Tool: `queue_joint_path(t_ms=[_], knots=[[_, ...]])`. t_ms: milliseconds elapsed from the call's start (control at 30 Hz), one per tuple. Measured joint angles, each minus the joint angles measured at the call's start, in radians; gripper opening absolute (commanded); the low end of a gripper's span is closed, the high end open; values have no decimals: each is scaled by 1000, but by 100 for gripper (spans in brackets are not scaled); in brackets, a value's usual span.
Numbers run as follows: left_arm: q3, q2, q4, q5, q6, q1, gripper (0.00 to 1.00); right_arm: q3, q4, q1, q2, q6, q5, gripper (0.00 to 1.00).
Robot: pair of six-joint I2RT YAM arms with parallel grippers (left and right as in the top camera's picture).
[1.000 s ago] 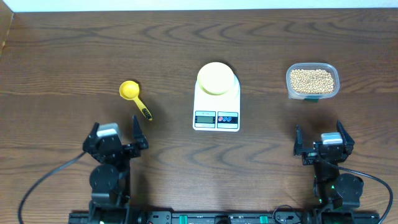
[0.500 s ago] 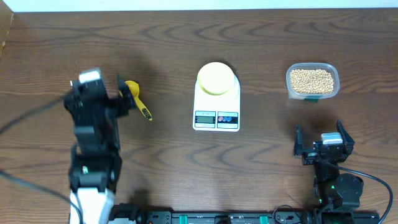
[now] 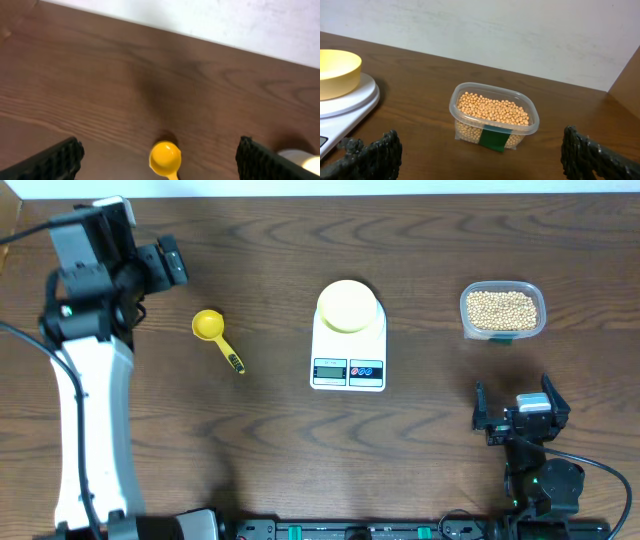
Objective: Scoop item into bowl and weigh 50g on scale
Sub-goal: 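Raise the left arm and move the left gripper over the yellow scoop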
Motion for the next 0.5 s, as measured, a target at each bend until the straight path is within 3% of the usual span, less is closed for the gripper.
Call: queue_joint_path(t_ms=[200, 500], knots=[[41, 87, -92, 62, 33, 14, 99, 0, 0, 0, 0, 0, 0, 99], [41, 157, -114, 149, 31, 13, 99, 0, 0, 0, 0, 0, 0, 99]])
